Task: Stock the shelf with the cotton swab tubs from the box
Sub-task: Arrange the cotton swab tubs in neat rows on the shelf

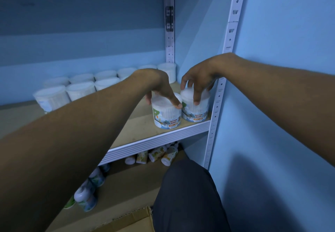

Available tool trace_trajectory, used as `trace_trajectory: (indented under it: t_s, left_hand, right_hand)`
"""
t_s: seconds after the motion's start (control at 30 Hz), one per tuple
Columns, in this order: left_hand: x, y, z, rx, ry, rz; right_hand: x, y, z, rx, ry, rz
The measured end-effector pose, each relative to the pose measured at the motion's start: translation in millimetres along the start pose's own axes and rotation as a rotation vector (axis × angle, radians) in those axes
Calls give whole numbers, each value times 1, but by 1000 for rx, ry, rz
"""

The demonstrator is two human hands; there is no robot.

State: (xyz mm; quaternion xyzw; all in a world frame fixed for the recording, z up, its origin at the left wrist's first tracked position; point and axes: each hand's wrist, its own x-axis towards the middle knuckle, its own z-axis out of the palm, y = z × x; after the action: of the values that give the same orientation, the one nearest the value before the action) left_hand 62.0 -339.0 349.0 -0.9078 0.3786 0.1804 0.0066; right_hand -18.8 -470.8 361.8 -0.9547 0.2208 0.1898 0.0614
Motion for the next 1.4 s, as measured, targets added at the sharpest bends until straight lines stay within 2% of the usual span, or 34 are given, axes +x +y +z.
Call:
trace_trajectory:
  t_s: [0.6,0.83,1.0,1.17,1.4]
  left_hand:
    - [-1,-2,1,3,13,14]
    - [-5,-5,4,11,40,24]
    - [-6,-16,9,-70,48,49]
    - [-11,-41,5,-112,117,52]
    - [-24,-94,-9,47,242,1]
  right_hand:
    - [0,0,2,-6,2,-29]
    - [-2,-3,3,-11,-15,1]
    - [-6,-13,-2,-34,-53,44]
    - [-4,-28,-11,-47,12,28]
    - [16,-62,-13,-47,134,-72]
